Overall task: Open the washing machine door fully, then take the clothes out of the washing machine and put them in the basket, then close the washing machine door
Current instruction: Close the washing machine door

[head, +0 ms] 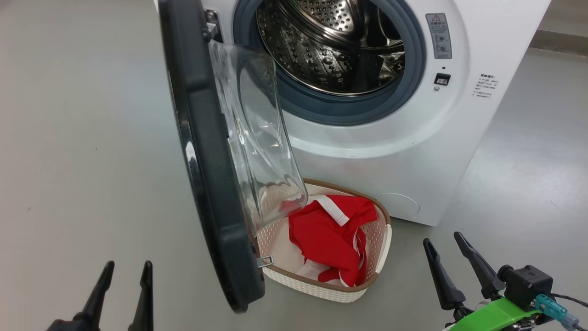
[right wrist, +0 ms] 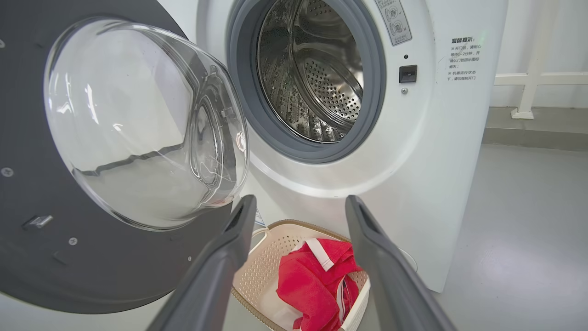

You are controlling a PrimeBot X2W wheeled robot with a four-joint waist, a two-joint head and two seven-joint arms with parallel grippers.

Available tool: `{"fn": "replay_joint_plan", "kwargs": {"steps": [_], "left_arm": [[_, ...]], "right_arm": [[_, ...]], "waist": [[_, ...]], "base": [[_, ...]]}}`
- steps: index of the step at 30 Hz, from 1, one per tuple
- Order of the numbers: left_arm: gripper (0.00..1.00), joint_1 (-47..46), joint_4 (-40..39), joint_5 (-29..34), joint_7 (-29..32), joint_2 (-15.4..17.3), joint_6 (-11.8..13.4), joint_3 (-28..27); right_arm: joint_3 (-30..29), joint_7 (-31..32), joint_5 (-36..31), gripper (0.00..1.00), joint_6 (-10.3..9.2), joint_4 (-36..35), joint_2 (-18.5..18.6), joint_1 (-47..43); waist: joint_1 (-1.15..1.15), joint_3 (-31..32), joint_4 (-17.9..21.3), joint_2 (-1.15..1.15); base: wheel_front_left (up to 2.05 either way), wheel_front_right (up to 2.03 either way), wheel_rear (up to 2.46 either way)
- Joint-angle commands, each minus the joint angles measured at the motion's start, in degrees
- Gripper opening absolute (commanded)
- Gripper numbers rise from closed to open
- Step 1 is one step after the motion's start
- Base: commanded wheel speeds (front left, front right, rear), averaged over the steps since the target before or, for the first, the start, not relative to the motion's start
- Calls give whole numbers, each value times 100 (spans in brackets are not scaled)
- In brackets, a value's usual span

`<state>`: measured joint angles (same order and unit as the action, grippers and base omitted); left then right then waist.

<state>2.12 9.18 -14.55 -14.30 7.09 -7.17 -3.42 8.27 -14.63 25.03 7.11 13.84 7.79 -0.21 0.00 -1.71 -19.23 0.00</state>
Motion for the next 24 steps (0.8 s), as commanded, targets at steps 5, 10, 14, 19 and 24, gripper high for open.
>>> {"fn": "replay_joint_plan", "kwargs": {"steps": [5,10,14,19,24], "left_arm": [[100,110,-361,513,-69,-183,-31,-359],[100,184,-263,570,-70,-315,-31,-425],[100,187,-270,558,-70,-371,-31,-466],[100,170,-306,593,-70,-398,-31,-463],[100,170,-337,630,-70,-408,-32,-468]], "right_arm": [[93,-37,-52,100,37,-160,40,-17],[70,-37,-67,100,37,-151,25,-32],[34,-37,-74,100,37,-140,7,-53],[11,-37,-83,100,37,-140,-13,-63],[6,-37,-88,100,37,-147,-26,-53]], "waist": [[0,17,14,0],[0,8,23,0],[0,8,15,0],[0,5,12,0],[0,11,19,0]], "base": [[0,0,0],[0,0,0],[0,0,0],[0,0,0],[0,0,0]]}}
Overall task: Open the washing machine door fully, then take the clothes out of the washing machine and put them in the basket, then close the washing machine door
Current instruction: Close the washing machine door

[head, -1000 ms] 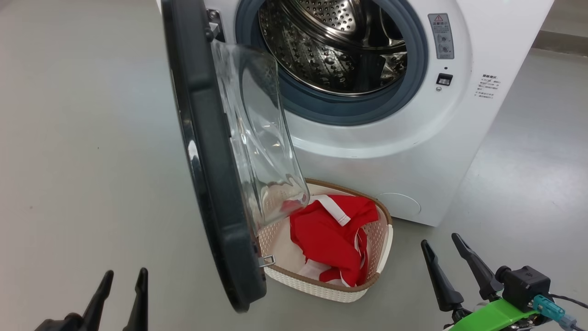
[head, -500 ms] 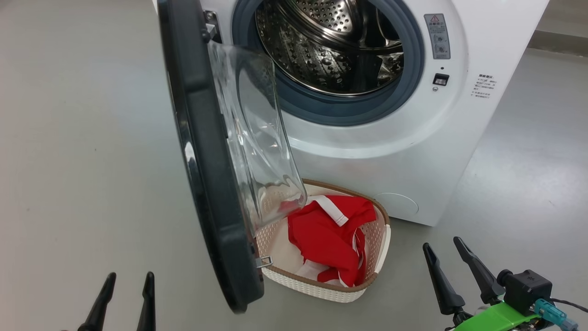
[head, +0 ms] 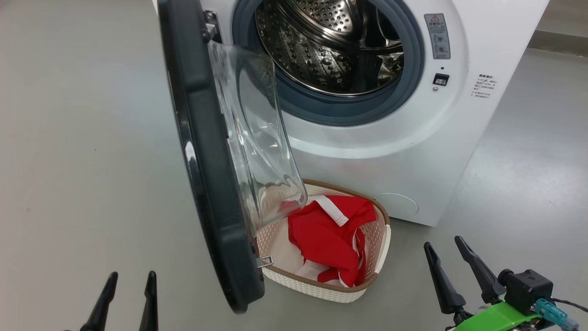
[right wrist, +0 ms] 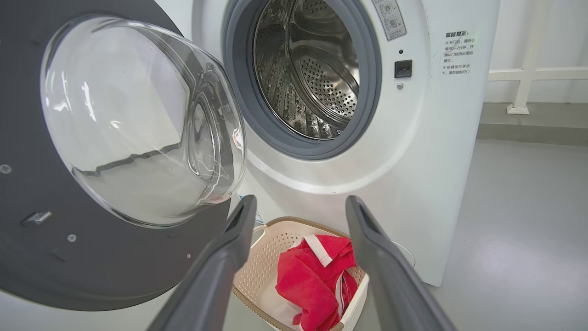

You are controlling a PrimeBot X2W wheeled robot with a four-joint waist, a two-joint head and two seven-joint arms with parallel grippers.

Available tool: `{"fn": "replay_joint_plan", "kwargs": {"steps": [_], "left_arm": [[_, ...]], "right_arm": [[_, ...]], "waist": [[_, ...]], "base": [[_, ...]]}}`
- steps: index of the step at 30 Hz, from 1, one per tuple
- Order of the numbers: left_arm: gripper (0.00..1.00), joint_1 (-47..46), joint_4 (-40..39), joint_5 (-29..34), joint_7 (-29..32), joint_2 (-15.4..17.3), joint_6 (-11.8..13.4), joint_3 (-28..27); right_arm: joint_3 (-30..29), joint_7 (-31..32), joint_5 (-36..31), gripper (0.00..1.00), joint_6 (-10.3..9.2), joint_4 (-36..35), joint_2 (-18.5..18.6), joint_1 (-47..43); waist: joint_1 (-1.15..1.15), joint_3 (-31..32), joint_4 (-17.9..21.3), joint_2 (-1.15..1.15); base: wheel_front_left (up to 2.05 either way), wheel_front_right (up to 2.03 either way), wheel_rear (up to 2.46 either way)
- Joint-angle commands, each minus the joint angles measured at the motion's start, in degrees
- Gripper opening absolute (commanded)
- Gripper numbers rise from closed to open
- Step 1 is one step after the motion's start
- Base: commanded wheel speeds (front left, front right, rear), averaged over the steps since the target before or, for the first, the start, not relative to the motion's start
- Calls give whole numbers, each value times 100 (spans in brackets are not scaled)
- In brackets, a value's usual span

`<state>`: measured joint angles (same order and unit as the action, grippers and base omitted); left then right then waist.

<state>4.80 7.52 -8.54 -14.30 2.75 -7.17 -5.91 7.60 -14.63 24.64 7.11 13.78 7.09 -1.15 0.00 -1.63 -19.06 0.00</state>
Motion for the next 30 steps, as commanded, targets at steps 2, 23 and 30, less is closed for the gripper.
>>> {"fn": "replay_joint_plan", "kwargs": {"steps": [2,23,30], "left_arm": [[100,-100,-183,25,-70,23,-32,-222],[0,-593,-582,-1977,-70,287,-32,423],[0,-857,-1007,-3937,-70,1265,-32,1261]], "right_arm": [[71,-37,-48,100,37,-145,40,43],[79,-37,-31,100,37,-156,45,123],[85,-37,-24,100,37,-166,41,176]], "waist": [[0,0,6,0],[0,-100,196,0],[0,-185,335,0]], "base": [[0,0,0],[0,0,0],[0,0,0]]}}
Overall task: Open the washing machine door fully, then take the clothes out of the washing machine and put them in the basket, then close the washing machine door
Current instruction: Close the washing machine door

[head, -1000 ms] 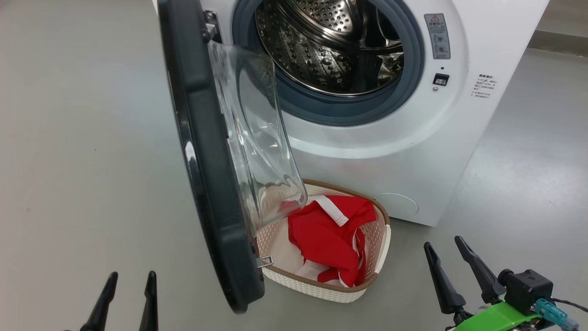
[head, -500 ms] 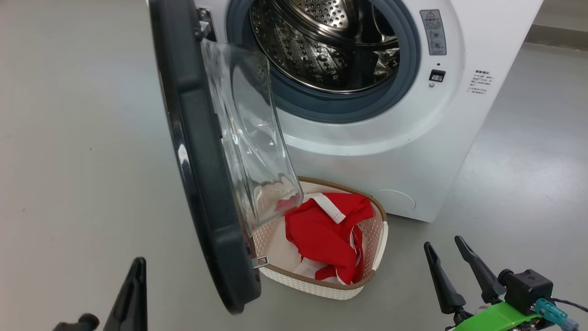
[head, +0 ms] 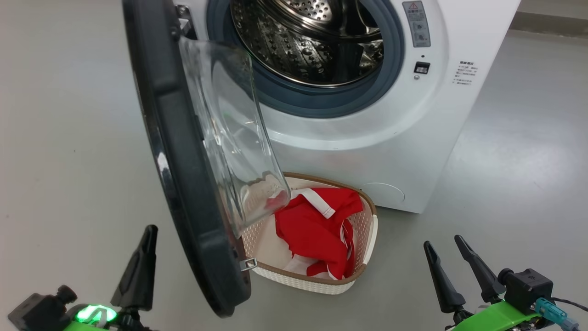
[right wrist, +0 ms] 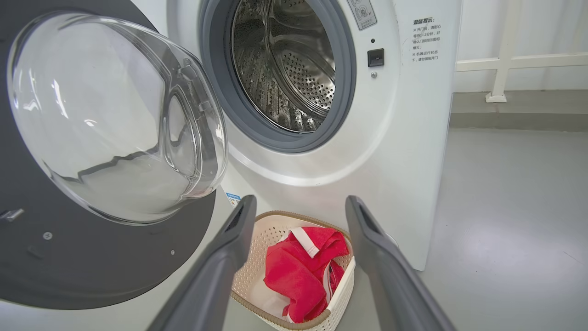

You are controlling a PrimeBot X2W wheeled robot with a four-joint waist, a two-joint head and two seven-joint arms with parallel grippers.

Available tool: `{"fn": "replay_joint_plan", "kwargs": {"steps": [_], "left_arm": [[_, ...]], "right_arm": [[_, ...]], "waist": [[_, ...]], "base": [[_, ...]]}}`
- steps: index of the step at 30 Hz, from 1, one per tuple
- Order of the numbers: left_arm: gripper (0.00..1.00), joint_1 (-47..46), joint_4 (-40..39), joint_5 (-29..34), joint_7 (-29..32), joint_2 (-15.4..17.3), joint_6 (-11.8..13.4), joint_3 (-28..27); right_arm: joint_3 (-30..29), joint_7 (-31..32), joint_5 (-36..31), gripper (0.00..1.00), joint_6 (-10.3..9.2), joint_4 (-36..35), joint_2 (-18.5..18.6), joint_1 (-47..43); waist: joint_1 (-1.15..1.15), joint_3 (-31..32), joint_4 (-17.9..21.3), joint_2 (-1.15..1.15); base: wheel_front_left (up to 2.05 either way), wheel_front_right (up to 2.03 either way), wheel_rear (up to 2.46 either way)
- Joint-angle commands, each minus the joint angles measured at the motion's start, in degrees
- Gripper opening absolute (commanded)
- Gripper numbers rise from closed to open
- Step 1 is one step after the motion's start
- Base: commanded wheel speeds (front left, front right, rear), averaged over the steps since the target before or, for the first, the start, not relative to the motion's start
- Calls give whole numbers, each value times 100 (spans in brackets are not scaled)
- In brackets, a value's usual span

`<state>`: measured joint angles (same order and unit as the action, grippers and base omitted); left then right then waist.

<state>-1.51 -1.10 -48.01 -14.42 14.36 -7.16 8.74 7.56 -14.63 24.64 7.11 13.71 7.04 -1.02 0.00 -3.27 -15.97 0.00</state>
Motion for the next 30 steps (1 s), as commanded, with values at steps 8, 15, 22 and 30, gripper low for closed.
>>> {"fn": "replay_joint_plan", "kwargs": {"steps": [8,15,22,30], "left_arm": [[0,-405,-526,-1183,-58,935,-33,455],[0,-644,-664,-1496,-58,1270,-33,856],[0,-1019,-592,-1566,-58,1359,-33,1146],[0,-1537,-448,-1538,-58,1286,-33,1516]], "right_arm": [[74,-37,-13,100,37,-180,53,231],[80,-37,-2,100,37,-186,44,302],[74,-37,14,100,37,-211,49,412],[43,-37,27,100,37,-231,13,494]], "waist": [[0,-147,210,0],[0,-265,406,0],[0,-422,635,0],[0,-545,947,0]], "base": [[0,0,0],[0,0,0],[0,0,0],[0,0,0]]}}
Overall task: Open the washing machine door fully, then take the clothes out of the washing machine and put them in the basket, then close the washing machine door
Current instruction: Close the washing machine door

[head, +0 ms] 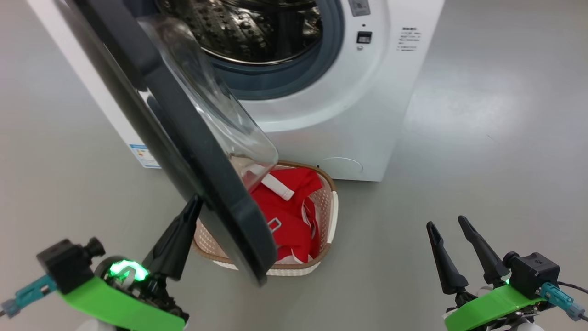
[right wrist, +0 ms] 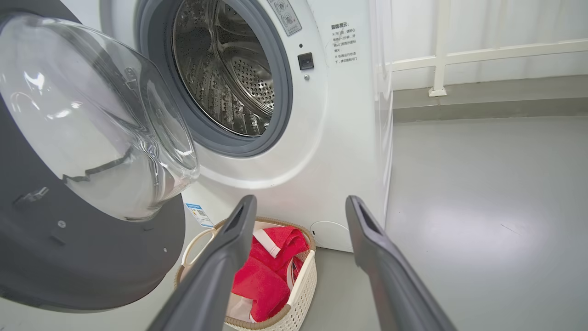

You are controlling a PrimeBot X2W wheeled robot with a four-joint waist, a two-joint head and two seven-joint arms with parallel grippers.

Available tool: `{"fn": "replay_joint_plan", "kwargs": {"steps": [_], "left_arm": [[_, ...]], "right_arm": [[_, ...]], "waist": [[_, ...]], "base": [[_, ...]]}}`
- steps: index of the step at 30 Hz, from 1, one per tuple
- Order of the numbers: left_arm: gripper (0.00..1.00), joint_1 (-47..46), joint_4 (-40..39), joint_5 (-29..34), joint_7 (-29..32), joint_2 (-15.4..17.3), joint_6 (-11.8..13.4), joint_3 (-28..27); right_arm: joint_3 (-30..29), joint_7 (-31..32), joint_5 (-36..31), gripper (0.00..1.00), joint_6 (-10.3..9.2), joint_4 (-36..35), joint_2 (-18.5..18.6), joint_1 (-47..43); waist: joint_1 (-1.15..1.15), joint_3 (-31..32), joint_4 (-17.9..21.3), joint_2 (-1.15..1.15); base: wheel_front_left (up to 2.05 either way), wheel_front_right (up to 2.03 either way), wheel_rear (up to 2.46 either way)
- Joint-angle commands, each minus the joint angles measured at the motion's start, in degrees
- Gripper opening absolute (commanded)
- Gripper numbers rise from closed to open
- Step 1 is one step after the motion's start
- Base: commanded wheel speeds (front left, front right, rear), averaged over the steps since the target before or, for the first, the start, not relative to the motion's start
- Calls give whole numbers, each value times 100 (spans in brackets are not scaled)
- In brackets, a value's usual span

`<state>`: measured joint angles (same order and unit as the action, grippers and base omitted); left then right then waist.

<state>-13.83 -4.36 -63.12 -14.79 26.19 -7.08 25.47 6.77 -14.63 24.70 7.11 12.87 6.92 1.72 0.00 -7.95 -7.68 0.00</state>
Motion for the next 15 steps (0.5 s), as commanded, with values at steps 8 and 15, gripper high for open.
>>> {"fn": "replay_joint_plan", "kwargs": {"steps": [8,15], "left_arm": [[0,-939,206,-52,-21,50,-41,87],[0,-1589,543,-103,-21,-13,-41,278]], "right_arm": [[83,-37,38,100,37,-169,-13,321],[25,-37,47,100,37,-205,-32,449]], "waist": [[0,-258,469,0],[0,-462,731,0]], "base": [[0,0,0],[0,0,0]]}}
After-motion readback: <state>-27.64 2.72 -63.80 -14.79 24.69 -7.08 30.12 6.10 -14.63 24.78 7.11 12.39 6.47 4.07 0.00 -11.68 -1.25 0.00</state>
